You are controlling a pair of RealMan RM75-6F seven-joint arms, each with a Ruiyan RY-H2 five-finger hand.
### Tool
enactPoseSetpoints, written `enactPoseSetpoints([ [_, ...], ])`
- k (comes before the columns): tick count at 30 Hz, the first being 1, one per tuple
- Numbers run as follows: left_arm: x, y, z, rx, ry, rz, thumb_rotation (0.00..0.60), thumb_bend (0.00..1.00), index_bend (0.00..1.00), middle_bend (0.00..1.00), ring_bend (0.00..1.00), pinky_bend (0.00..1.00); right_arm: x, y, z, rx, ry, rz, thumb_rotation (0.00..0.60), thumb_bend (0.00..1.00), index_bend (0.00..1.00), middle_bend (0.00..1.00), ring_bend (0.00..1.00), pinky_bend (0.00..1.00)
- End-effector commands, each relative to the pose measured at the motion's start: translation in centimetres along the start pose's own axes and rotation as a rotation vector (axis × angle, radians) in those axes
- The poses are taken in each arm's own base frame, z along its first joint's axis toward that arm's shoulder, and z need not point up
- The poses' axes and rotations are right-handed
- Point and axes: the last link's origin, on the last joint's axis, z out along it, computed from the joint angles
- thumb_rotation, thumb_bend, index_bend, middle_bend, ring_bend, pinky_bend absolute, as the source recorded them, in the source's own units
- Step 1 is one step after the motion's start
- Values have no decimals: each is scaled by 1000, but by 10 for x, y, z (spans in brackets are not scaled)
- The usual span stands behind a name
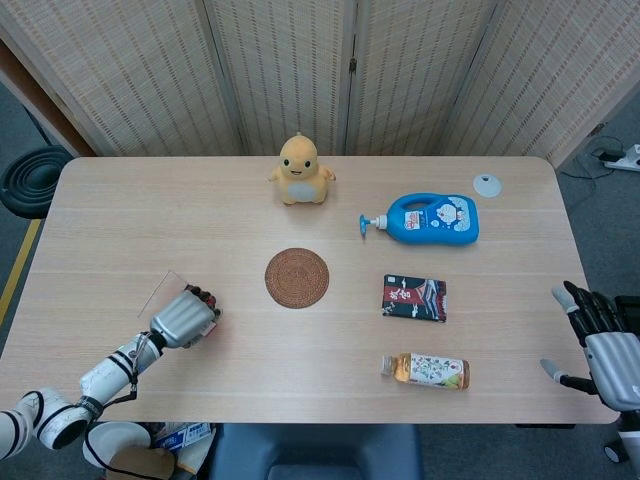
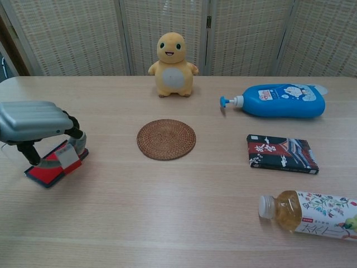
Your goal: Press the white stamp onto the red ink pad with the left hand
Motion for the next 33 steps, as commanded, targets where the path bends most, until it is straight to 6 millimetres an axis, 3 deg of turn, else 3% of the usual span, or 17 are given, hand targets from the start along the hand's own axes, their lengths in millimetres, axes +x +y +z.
enactPoseSetpoints([
  [1, -6, 5, 4, 5, -11, -8, 600, 328, 709, 488, 272, 291, 1, 0, -2, 8, -5, 3, 600, 186, 0, 0, 0, 0],
  [14, -23, 9, 12, 18, -26, -27, 600, 327, 706, 488, 271, 291, 3, 0, -5, 27, -3, 12, 600, 186, 0, 0, 0, 0],
  [33, -32, 4, 11, 16, -30, -45, 600, 328, 667, 473, 259, 291, 2, -2, -7, 26, 6, 3, 600, 186, 0, 0, 0, 0],
])
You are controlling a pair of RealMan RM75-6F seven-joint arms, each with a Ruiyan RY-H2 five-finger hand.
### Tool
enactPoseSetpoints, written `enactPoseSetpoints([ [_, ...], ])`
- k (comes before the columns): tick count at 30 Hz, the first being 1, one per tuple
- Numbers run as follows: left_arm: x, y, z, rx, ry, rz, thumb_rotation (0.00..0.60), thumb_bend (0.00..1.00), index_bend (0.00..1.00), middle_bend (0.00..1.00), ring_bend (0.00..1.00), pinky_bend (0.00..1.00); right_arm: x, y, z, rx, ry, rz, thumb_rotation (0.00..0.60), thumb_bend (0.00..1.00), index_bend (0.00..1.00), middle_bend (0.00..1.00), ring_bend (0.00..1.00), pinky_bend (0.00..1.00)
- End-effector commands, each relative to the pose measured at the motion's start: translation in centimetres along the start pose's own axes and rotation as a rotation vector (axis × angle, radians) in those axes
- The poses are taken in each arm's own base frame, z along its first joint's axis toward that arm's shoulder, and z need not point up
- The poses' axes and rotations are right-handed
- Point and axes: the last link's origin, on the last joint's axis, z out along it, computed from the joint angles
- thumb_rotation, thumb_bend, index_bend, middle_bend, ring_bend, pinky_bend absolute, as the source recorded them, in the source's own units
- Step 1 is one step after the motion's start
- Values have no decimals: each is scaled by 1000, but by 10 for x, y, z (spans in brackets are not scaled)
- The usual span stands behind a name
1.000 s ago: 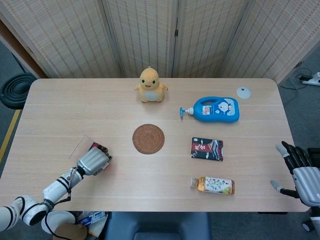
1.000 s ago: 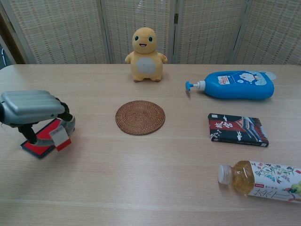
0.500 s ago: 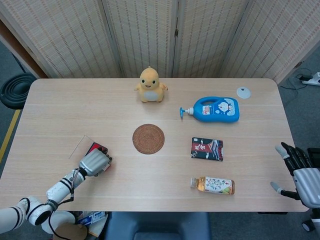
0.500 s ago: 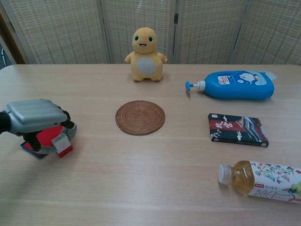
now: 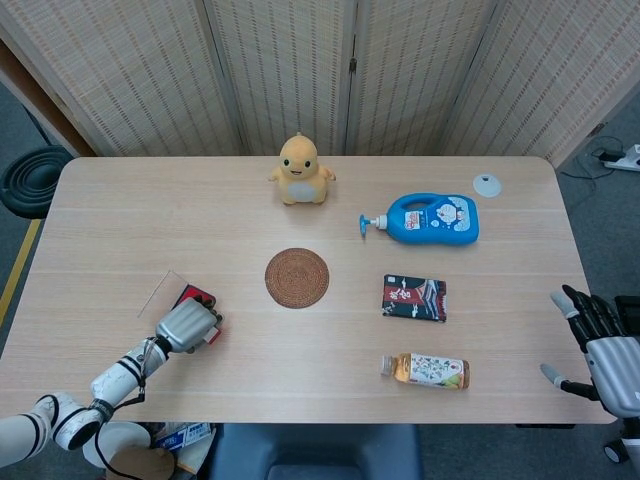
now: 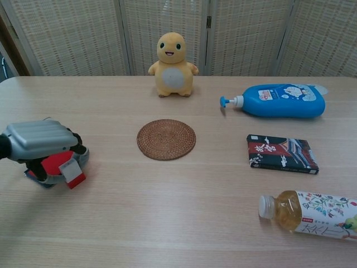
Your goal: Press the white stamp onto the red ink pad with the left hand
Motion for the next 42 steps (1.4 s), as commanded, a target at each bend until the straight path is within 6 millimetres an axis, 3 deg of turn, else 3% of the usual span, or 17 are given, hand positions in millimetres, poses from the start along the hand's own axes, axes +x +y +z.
enactPoseSetpoints([
  [1, 0, 0, -1, -1, 1, -2, 600, 327, 656, 466, 257, 291, 0, 0, 0, 0, 1, -1, 600, 186, 0, 0, 0, 0],
  [7, -1, -1, -3, -4, 2, -7, 600, 328, 583, 423, 240, 291, 0, -1, -1, 0, 5, -2, 600, 186, 0, 0, 0, 0],
  [15, 3, 0, -7, -8, -14, -15, 600, 328, 301, 213, 183, 272, 1, -1, -2, 3, 14, -2, 600, 186, 0, 0, 0, 0],
  [24, 5, 0, -7, 8, -28, -5, 600, 327, 168, 117, 129, 249, 4, 0, -4, 3, 26, 0, 600, 187, 0, 0, 0, 0],
  [30, 14, 0, -16, 21, -12, 10, 600, 327, 149, 105, 109, 238, 5, 1, -4, 0, 32, 1, 600, 188, 0, 0, 0, 0],
  [35, 41, -3, -50, 77, 98, 6, 600, 327, 139, 84, 65, 212, 7, 2, -5, -5, 38, 4, 600, 188, 0, 0, 0, 0],
  [39, 62, -12, -97, 187, 212, -42, 600, 328, 133, 46, 8, 80, 5, 1, -4, -1, 33, -2, 600, 189, 0, 0, 0, 0],
  [42, 65, -23, -131, 286, 283, -93, 600, 328, 123, 17, 0, 13, 3, -1, -4, 3, 29, -8, 600, 188, 0, 0, 0, 0],
])
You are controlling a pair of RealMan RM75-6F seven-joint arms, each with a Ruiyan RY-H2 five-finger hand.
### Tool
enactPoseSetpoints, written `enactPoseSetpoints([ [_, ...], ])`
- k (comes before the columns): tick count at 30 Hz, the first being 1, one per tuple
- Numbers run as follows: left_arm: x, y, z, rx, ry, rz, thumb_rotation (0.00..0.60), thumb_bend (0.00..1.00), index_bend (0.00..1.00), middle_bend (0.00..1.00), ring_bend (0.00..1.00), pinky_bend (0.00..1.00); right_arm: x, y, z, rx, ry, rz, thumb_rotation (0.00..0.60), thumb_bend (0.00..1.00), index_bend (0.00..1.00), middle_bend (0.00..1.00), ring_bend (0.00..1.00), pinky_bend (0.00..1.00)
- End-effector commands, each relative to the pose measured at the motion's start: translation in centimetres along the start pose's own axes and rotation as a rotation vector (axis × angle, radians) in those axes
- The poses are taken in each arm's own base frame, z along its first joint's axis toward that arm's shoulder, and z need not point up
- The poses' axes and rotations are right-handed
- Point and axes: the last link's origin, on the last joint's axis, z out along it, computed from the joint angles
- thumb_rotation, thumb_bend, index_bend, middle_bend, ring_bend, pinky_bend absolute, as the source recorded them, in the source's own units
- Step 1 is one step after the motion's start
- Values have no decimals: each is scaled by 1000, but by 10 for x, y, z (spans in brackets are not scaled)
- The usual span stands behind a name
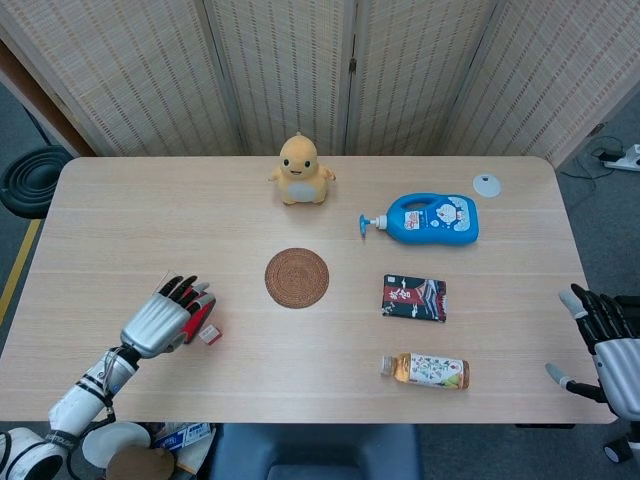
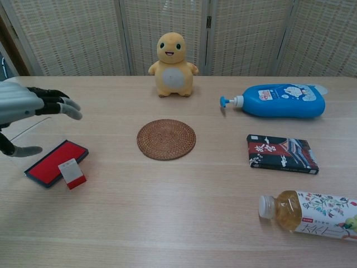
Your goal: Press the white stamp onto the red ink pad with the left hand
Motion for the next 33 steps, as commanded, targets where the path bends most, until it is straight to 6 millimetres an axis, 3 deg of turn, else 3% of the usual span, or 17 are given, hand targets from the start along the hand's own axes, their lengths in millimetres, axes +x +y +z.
enactPoseSetpoints([
  [1, 20, -27, -55, 173, 106, -63, 600, 328, 120, 11, 0, 9, -2, -2, 0, 4, -6, -4, 600, 188, 0, 0, 0, 0],
  [9, -10, -76, -124, 520, 207, -312, 600, 328, 33, 0, 0, 0, -10, -5, 3, 2, -35, -18, 600, 188, 0, 0, 0, 0],
  [15, -38, -92, -159, 730, 335, -331, 600, 328, 33, 0, 0, 0, -15, -2, 9, -20, -55, -27, 600, 189, 0, 0, 0, 0],
  [26, -33, -89, -180, 814, 422, -276, 600, 327, 37, 0, 0, 0, -20, -3, 15, -39, -65, -46, 600, 188, 0, 0, 0, 0],
  [33, -32, -85, -180, 786, 418, -258, 600, 328, 35, 0, 0, 0, -23, -7, 15, -25, -70, -61, 600, 189, 0, 0, 0, 0],
])
